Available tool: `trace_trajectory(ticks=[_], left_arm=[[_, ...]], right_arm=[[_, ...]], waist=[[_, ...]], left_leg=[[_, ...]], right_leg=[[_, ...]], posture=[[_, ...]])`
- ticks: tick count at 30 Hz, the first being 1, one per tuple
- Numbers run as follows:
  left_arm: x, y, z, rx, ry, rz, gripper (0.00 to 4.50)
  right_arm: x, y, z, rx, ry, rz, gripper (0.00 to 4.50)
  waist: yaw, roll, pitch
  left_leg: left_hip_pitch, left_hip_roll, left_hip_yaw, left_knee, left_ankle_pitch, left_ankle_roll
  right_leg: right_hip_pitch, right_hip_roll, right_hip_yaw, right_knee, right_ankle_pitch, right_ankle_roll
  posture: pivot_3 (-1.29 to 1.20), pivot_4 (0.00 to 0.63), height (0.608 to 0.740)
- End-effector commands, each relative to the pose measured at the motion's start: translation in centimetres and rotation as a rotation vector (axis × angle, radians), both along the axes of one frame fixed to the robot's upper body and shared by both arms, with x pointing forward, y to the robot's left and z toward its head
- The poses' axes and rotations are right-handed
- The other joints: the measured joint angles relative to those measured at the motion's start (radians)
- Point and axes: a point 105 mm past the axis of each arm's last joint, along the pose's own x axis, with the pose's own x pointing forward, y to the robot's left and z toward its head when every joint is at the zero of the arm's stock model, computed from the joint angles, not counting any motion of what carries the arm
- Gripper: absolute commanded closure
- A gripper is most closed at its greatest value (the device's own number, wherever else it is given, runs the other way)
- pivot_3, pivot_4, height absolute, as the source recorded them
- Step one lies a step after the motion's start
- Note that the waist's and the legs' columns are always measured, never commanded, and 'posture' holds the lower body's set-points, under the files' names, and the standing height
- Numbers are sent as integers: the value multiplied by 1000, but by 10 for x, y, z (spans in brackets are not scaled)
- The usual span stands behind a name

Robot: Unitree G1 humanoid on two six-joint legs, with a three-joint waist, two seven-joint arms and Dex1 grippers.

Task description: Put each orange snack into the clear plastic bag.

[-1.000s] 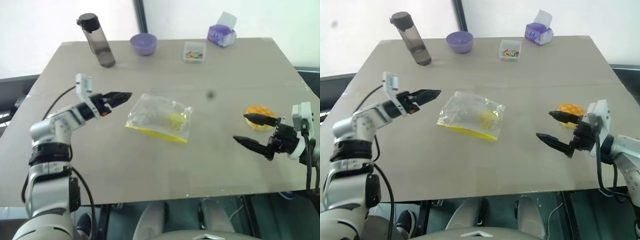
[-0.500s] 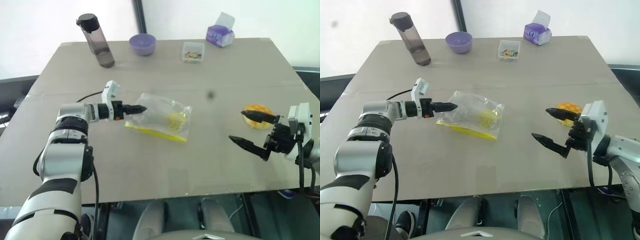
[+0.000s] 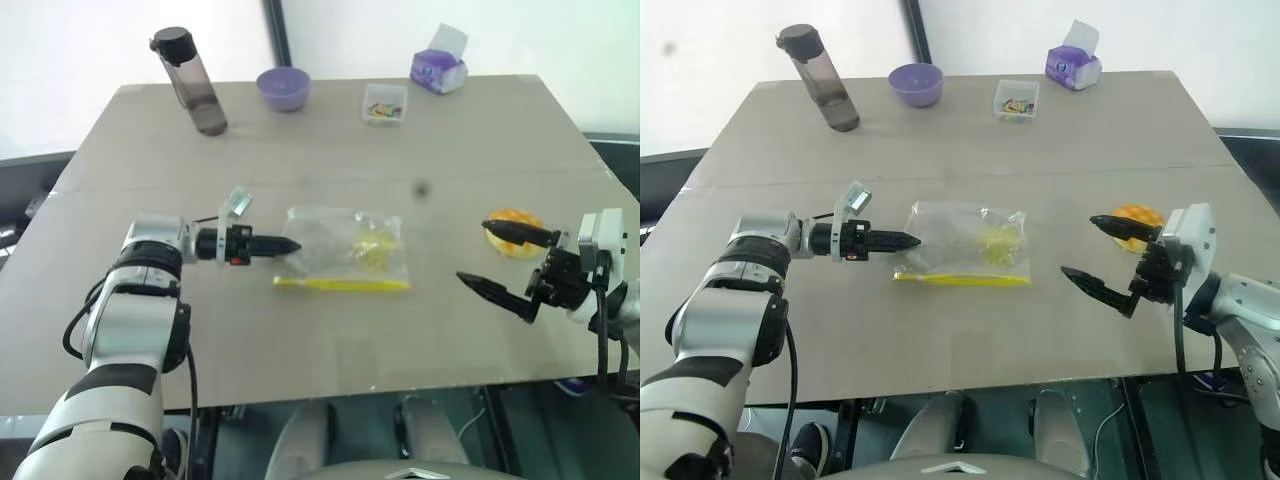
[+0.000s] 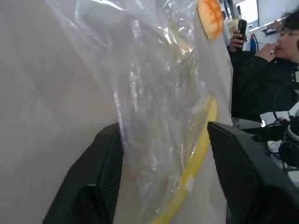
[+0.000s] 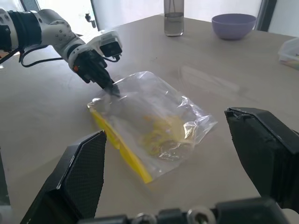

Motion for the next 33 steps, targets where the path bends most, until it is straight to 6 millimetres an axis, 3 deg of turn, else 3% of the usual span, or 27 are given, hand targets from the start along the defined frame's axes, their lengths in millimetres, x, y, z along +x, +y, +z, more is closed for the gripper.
trace_trajectory(ticks=[1,4,9,13,15,24,28,33], left_arm=[[-7,0,12,-55,-3,-16,3120],[-18,-1,13,-104,16,-33,4484],[-24,-7,44,-313,24,-10,4484],[-29,-21,67,-503,127,16,4484],[-33,-25,70,-539,137,14,4484],[-59,-42,42,-529,148,20,4484],[-59,-41,42,-539,145,48,4484],[-57,-35,43,-526,143,92,4484]], right_arm=[[0,3,6,0,-46,17,0],[0,6,4,5,-45,23,0],[2,19,-10,-51,-44,36,0],[-8,59,-40,-178,-49,143,0],[-9,67,-47,-219,-89,171,0],[63,61,-60,-444,-316,-90,0],[74,58,-67,-520,-376,-105,0],[80,58,-59,-468,-421,-150,0]], waist=[[1,0,0],[2,0,0],[3,0,0],[2,0,0],[2,0,0],[2,-1,0],[12,-1,0],[6,-1,0]], left_leg=[[0,0,0,0,0,0],[0,0,0,0,0,0],[0,1,0,0,0,0],[0,0,-1,0,0,0],[0,0,-1,1,0,0],[2,4,1,1,3,-6],[1,3,2,1,4,-6],[1,3,3,0,4,-6]], right_leg=[[0,0,0,0,0,0],[0,0,0,0,0,0],[-1,0,0,0,0,0],[-1,0,0,1,0,0],[-1,0,-1,1,0,0],[-2,0,3,4,0,0],[-3,-1,4,4,0,0],[-4,-1,5,4,0,0]], posture=[[0,150,740],[0,150,740],[0,150,740],[0,150,740],[0,150,740],[0,150,740],[0,150,740],[0,150,740]])
